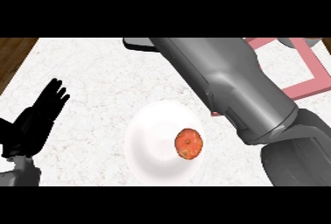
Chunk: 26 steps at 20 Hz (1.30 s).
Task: Pick the pear from the plate and place it in the cardboard box
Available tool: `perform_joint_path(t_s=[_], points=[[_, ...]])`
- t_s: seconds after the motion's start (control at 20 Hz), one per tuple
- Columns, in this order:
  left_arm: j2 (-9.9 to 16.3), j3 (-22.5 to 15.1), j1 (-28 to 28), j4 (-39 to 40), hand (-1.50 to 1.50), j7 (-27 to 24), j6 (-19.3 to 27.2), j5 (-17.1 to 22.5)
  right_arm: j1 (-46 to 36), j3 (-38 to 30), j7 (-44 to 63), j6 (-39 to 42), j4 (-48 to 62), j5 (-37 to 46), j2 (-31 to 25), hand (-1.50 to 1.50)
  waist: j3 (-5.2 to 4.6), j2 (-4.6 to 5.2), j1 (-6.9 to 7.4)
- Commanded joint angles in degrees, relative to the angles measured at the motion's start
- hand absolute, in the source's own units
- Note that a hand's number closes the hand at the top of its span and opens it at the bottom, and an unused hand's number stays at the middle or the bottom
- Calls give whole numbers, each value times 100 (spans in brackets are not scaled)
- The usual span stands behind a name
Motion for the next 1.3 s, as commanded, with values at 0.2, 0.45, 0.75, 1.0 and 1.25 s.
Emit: perform_joint_path(t_s=[0.2, 0.45, 0.75, 1.0, 1.25], points=[[16, 79, 62, -90, 0, 99, 46, 20, 11, -210, 707, -138, 485, 190, -109, 150, 11, -31, -181], [240, 322, 302, -51, 0, -68, -276, 205, 406, -291, 124, -595, 470, 300, -353, 150, 11, -30, -196], [-10, 113, 105, 14, 0, -13, -31, 1, 1007, -413, -216, -1180, 522, 410, -373, 150, 13, -9, -195], [61, 167, 137, -248, 0, 123, -31, 48, 1711, -724, -778, -1745, 545, 244, -584, 150, 18, 7, -160], [23, 186, 196, -155, 0, 56, -89, 86, 2125, -1139, -378, -1737, 708, -76, -464, 150, 17, -15, -205]])
